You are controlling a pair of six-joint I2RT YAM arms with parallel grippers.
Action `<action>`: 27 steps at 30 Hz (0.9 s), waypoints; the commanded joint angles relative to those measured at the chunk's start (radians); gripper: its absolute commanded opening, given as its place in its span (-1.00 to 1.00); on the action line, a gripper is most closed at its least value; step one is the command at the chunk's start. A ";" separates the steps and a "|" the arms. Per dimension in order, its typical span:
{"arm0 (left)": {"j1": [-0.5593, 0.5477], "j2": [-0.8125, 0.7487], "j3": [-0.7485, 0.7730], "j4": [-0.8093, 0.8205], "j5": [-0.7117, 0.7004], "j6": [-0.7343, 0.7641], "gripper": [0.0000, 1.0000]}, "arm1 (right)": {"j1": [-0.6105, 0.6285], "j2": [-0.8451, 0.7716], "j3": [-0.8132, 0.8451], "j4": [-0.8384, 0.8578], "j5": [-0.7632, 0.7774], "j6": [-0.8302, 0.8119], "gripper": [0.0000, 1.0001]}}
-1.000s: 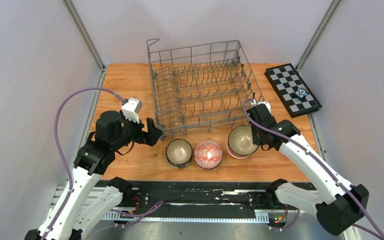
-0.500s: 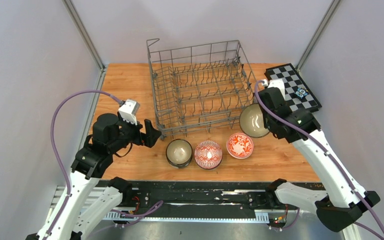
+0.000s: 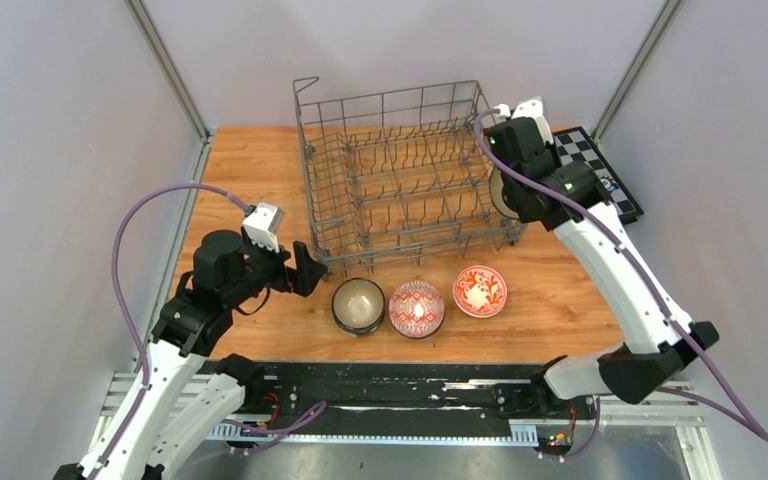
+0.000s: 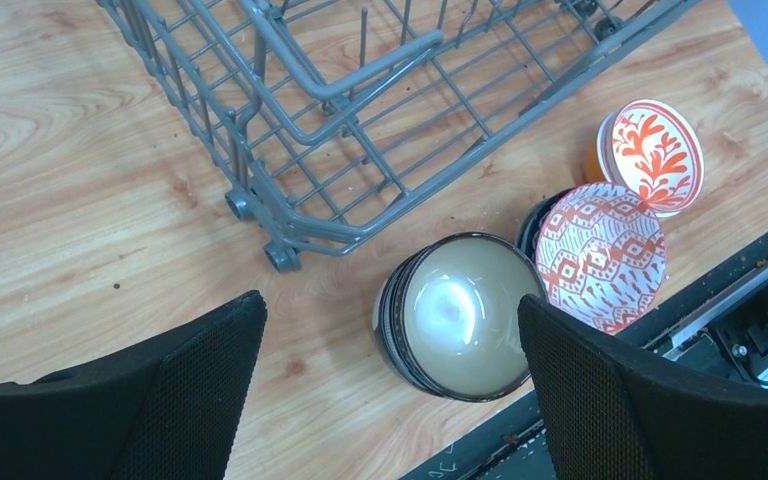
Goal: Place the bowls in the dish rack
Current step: Turn the bowl upside down on the dish rack.
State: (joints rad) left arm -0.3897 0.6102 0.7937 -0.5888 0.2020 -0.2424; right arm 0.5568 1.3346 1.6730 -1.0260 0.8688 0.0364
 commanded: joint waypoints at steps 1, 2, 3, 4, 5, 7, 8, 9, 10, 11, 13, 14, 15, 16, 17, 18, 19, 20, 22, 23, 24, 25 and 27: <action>-0.004 -0.017 -0.022 0.045 0.019 0.001 0.95 | 0.015 0.066 0.103 0.158 0.182 -0.182 -0.95; -0.004 -0.020 -0.025 0.046 0.022 0.000 0.95 | 0.015 0.085 0.110 0.189 0.204 -0.218 -0.95; -0.004 -0.024 -0.028 0.049 0.023 0.000 0.94 | 0.014 0.104 0.114 0.238 0.227 -0.258 -0.95; -0.004 -0.027 -0.030 0.049 0.023 0.000 0.95 | 0.015 0.122 0.120 0.266 0.250 -0.288 -0.95; -0.004 -0.030 -0.032 0.048 0.020 0.003 0.95 | 0.015 0.142 0.128 0.293 0.271 -0.317 -0.95; -0.005 -0.036 -0.038 0.040 0.008 0.005 0.95 | 0.014 0.175 0.143 0.348 0.287 -0.376 -0.95; -0.005 -0.039 -0.041 0.039 0.007 0.005 0.95 | 0.015 0.194 0.154 0.367 0.296 -0.393 -0.95; -0.004 -0.043 -0.044 0.037 0.007 0.005 0.95 | 0.017 0.213 0.163 0.386 0.309 -0.428 -0.95; -0.005 -0.047 -0.048 0.038 0.007 0.005 0.95 | 0.016 0.231 0.170 0.409 0.322 -0.461 -0.95; -0.005 -0.050 -0.050 0.036 0.005 0.005 0.95 | 0.016 0.246 0.169 0.444 0.334 -0.501 -0.95; -0.005 -0.056 -0.051 0.036 0.002 0.004 0.95 | 0.017 0.270 0.154 0.522 0.359 -0.574 -0.95; -0.005 -0.058 -0.053 0.036 0.001 0.003 0.95 | 0.017 0.285 0.151 0.554 0.370 -0.604 -0.95; -0.005 -0.061 -0.053 0.035 0.001 0.002 0.95 | 0.017 0.299 0.149 0.580 0.380 -0.631 -0.95; -0.005 -0.062 -0.054 0.034 -0.001 0.002 0.95 | 0.017 0.314 0.146 0.612 0.389 -0.664 -0.95; -0.005 -0.065 -0.055 0.031 -0.001 0.002 0.95 | 0.017 0.327 0.142 0.646 0.399 -0.701 -0.95; -0.005 -0.069 -0.056 0.030 -0.004 0.002 0.95 | 0.018 0.341 0.134 0.689 0.409 -0.745 -0.95; -0.005 -0.073 -0.056 0.028 -0.007 0.002 0.95 | 0.018 0.352 0.124 0.738 0.416 -0.788 -0.95; -0.006 -0.077 -0.055 0.027 -0.009 0.002 0.95 | 0.018 0.362 0.113 0.786 0.422 -0.831 -0.95; -0.008 -0.084 -0.056 0.025 -0.012 0.002 0.95 | 0.017 0.387 0.099 0.882 0.431 -0.911 -0.95; -0.009 -0.088 -0.055 0.025 -0.013 0.002 0.95 | 0.018 0.404 0.097 0.921 0.437 -0.949 -0.95; -0.010 -0.090 -0.056 0.024 -0.013 0.002 0.95 | 0.020 0.430 0.097 0.952 0.443 -0.974 -0.95; -0.012 -0.093 -0.056 0.024 -0.014 0.002 0.95 | 0.022 0.448 0.099 0.966 0.448 -0.993 -0.95; -0.017 -0.097 -0.056 0.024 -0.017 0.002 0.95 | 0.027 0.481 0.095 0.975 0.455 -1.013 -0.95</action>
State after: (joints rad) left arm -0.3920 0.5282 0.7506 -0.5709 0.1951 -0.2424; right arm 0.5583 1.7714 1.7687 -0.2203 1.2297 -0.8181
